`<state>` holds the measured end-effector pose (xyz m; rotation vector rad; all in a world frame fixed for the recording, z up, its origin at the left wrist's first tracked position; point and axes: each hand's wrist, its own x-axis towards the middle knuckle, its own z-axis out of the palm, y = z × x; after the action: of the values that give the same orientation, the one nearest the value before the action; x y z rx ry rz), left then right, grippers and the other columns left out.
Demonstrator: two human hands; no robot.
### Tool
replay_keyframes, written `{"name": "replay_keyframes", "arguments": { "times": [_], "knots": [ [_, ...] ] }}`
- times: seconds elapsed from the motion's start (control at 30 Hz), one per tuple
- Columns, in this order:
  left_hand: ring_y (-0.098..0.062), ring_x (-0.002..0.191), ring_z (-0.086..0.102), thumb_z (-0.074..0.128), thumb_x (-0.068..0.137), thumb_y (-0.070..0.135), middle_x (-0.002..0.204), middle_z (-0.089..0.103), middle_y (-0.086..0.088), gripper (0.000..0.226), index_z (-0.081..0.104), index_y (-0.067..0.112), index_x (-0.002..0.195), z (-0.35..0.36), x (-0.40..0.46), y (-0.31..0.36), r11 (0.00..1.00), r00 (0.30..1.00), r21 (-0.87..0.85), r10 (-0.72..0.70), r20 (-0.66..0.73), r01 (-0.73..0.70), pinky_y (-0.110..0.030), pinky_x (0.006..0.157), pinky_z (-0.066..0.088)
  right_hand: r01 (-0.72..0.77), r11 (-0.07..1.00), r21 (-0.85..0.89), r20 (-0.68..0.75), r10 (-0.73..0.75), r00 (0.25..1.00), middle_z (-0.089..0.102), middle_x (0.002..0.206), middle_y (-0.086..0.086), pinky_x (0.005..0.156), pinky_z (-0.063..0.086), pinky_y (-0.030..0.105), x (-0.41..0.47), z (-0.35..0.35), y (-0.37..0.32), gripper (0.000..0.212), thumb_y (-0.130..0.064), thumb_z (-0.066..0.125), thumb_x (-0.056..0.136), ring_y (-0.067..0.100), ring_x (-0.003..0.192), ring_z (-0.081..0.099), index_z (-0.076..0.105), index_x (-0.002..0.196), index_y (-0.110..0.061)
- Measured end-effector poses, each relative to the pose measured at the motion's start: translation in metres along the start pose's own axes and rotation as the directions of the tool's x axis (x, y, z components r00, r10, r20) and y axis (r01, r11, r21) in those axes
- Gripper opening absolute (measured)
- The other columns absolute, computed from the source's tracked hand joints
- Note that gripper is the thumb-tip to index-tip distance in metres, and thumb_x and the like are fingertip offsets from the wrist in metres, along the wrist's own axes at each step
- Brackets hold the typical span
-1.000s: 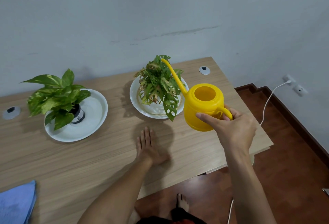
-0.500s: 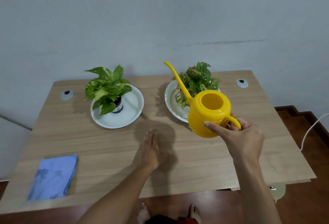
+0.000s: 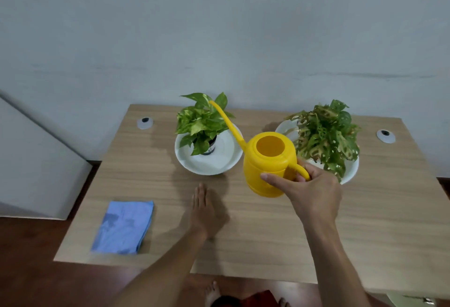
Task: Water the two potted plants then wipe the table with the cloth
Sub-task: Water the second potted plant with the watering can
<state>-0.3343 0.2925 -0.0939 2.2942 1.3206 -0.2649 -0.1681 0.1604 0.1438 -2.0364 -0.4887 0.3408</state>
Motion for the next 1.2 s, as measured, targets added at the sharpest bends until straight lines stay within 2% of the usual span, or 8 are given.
{"name": "replay_keyframes", "arguments": {
  "times": [0.17,0.37,0.5,0.63,0.73,0.83,1.0,1.2],
  "knots": [
    [-0.031,0.146,-0.033,0.022,0.061,0.091,0.153,-0.039,-0.017,0.128,-0.013,0.017,0.159,0.002,0.002,-0.024,0.991,0.99,0.044,0.122,0.073,-0.126,-0.044,0.122,-0.014,0.033,0.999,-0.034,-0.013,-0.033,0.999,0.071,0.062,0.002,0.066,0.057,0.046,-0.013,0.018,-0.012,0.058,-0.059,0.089,0.038,0.021,0.07,0.07,0.072,0.074,-0.017],
    [-0.03,0.137,-0.045,0.013,0.056,0.093,0.153,-0.042,-0.022,0.124,-0.03,0.024,0.149,-0.002,-0.002,-0.027,0.986,0.982,0.074,0.139,0.131,-0.149,-0.046,0.122,-0.019,0.015,0.999,-0.035,-0.037,-0.016,0.999,0.07,0.065,-0.008,0.069,0.058,0.038,-0.025,0.032,-0.021,0.039,-0.054,0.091,0.041,0.0,0.07,0.066,0.062,0.064,-0.041],
    [-0.03,0.127,-0.056,0.03,0.052,0.099,0.147,-0.049,-0.021,0.141,-0.027,0.021,0.155,-0.009,-0.004,-0.029,0.98,0.97,0.07,0.169,0.177,-0.184,-0.046,0.118,-0.023,0.007,0.999,-0.048,-0.065,-0.01,0.998,0.07,0.066,-0.007,0.067,0.056,0.035,-0.032,0.035,-0.026,0.04,-0.053,0.091,0.043,-0.003,0.069,0.064,0.067,0.071,-0.038],
    [-0.03,0.126,-0.057,0.057,0.062,0.093,0.145,-0.052,-0.021,0.145,-0.032,0.021,0.151,-0.009,-0.006,-0.03,0.977,0.964,0.088,0.175,0.202,-0.196,-0.044,0.113,-0.029,-0.012,0.998,-0.066,-0.088,0.006,0.996,0.071,0.067,-0.003,0.067,0.057,0.039,-0.033,0.038,-0.027,0.044,-0.055,0.09,0.042,0.009,0.071,0.068,0.07,0.069,-0.028],
    [-0.032,0.13,-0.055,0.057,0.06,0.094,0.147,-0.051,-0.022,0.146,-0.028,0.021,0.155,-0.01,-0.005,-0.031,0.979,0.962,0.089,0.163,0.219,-0.186,-0.045,0.113,-0.029,-0.016,0.997,-0.073,-0.095,0.009,0.995,0.066,0.061,-0.008,0.067,0.056,0.038,-0.034,0.038,-0.032,0.048,-0.051,0.092,0.044,0.004,0.068,0.065,0.072,0.073,-0.019],
    [-0.035,0.136,-0.05,0.058,0.061,0.093,0.147,-0.051,-0.021,0.145,-0.026,0.022,0.156,-0.011,-0.006,-0.031,0.98,0.961,0.087,0.155,0.227,-0.179,-0.046,0.115,-0.027,-0.014,0.997,-0.073,-0.102,0.007,0.995,0.068,0.063,0.001,0.068,0.057,0.041,-0.035,0.038,-0.036,0.052,-0.048,0.093,0.045,0.018,0.074,0.069,0.073,0.078,-0.013],
    [-0.035,0.137,-0.049,0.058,0.061,0.093,0.149,-0.05,-0.022,0.145,-0.026,0.023,0.156,-0.013,-0.007,-0.029,0.98,0.964,0.111,0.138,0.228,-0.167,-0.042,0.11,-0.033,-0.003,0.998,-0.067,-0.097,-0.003,0.995,0.071,0.068,0.009,0.066,0.054,0.04,-0.036,0.037,-0.04,0.051,-0.048,0.092,0.046,0.027,0.074,0.068,0.073,0.077,-0.012],
    [-0.029,0.127,-0.058,0.057,0.061,0.094,0.145,-0.055,-0.018,0.145,-0.028,0.025,0.155,-0.015,-0.007,-0.028,0.981,0.96,0.107,0.134,0.246,-0.164,-0.039,0.103,-0.038,-0.015,0.998,-0.064,-0.098,0.009,0.995,0.063,0.06,-0.001,0.064,0.05,0.033,-0.035,0.036,-0.043,0.044,-0.045,0.093,0.047,0.02,0.069,0.066,0.072,0.074,-0.017]
  ]
}}
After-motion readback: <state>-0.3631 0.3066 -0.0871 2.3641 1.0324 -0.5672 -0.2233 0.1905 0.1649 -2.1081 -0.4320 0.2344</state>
